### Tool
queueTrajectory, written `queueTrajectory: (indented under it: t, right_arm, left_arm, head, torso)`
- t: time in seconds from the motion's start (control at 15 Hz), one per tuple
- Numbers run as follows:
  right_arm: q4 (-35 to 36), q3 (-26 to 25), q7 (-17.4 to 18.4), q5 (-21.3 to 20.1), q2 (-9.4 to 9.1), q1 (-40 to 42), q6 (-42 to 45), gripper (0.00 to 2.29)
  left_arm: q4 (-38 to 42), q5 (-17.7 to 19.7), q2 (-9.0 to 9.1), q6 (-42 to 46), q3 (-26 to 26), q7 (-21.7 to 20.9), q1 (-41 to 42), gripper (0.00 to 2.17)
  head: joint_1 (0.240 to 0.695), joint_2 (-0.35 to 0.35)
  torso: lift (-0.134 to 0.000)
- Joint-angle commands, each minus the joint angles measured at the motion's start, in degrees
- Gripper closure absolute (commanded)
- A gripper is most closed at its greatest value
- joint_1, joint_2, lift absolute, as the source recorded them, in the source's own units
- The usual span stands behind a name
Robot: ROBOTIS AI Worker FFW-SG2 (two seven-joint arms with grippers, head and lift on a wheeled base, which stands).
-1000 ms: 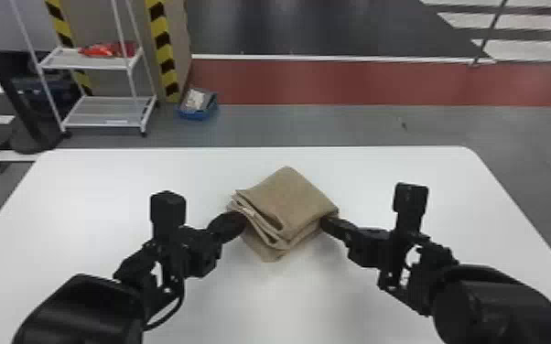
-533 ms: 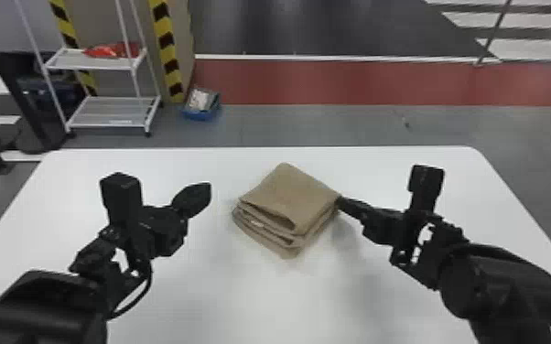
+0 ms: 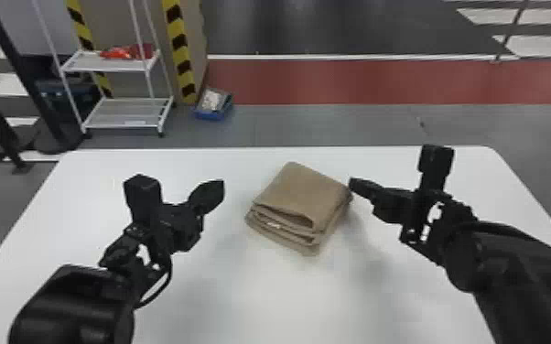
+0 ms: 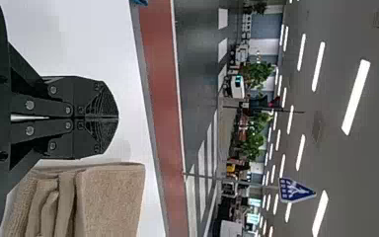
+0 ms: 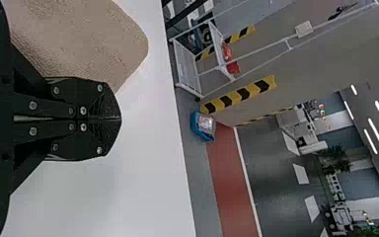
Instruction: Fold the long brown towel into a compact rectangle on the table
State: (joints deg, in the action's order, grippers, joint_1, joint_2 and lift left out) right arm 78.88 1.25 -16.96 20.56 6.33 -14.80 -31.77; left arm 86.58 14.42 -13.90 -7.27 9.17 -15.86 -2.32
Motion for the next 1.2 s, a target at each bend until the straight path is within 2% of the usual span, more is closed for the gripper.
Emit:
queueTrajectory:
  t: [0.0, 0.07, 0.13, 0.27, 0.4, 0.53, 0.6, 0.8, 1.13]
  right_arm:
    - [9.4, -5.6, -2.3, 3.0, 0.79, 7.4, -3.2, 1.86]
    - [13.1, -8.5, -3.8, 5.4, 1.14, 10.3, -5.1, 1.86]
    - [15.4, -10.7, -4.7, 8.6, 2.28, 12.5, -5.8, 1.86]
    - [19.4, -14.5, -5.5, 15.4, 5.88, 17.1, -5.8, 1.86]
    - [22.7, -20.2, -8.4, 18.3, 6.24, 20.9, -6.9, 1.86]
    - [23.3, -23.2, -11.7, 18.3, 6.67, 21.5, -12.0, 1.86]
    - [23.4, -23.9, -12.8, 18.3, 7.2, 21.8, -12.3, 1.86]
    - [23.4, -24.5, -14.7, 17.7, 8.34, 21.9, -12.3, 1.86]
    - [21.9, -26.3, -17.8, 18.3, 8.08, 23.1, -11.4, 1.86]
  left_arm:
    - [-4.7, -0.4, 0.37, 3.6, 2.6, 1.1, -1.6, 2.02]
    - [-6.4, -0.4, 0.54, 5.9, 2.9, 1.3, -1.9, 2.02]
    - [-7.5, -0.5, 0.72, 6.6, 2.9, 1.7, -1.9, 2.02]
    - [-8.4, -1.7, 1.25, 8.4, 3.0, 2.5, -1.7, 2.02]
    - [-8.7, -2.4, 1.77, 8.2, 3.0, 2.6, -1.7, 2.02]
    - [-9.1, -3.2, 2.04, 7.7, 4.3, 2.8, -1.6, 2.02]
    - [-9.1, -4.2, 2.3, 7.5, 4.9, 3.9, -1.2, 2.02]
    - [-9.1, -4.1, 3.53, 5.7, 4.6, 4.2, -1.0, 2.02]
    - [-7.0, -4.0, 3.62, -2.7, 5.2, 3.5, -0.3, 2.02]
  head:
    - [0.695, 0.009]
    - [0.695, -0.005]
    - [0.695, -0.019]
    - [0.695, -0.042]
    - [0.695, -0.085]
    - [0.695, -0.117]
    - [0.695, -0.14]
    - [0.695, -0.168]
    - [0.695, -0.194]
  torso:
    - [-0.119]
    - [-0.119]
    - [-0.119]
    - [-0.119]
    - [-0.119]
    - [-0.119]
    - [-0.119]
    - [-0.119]
    - [-0.119]
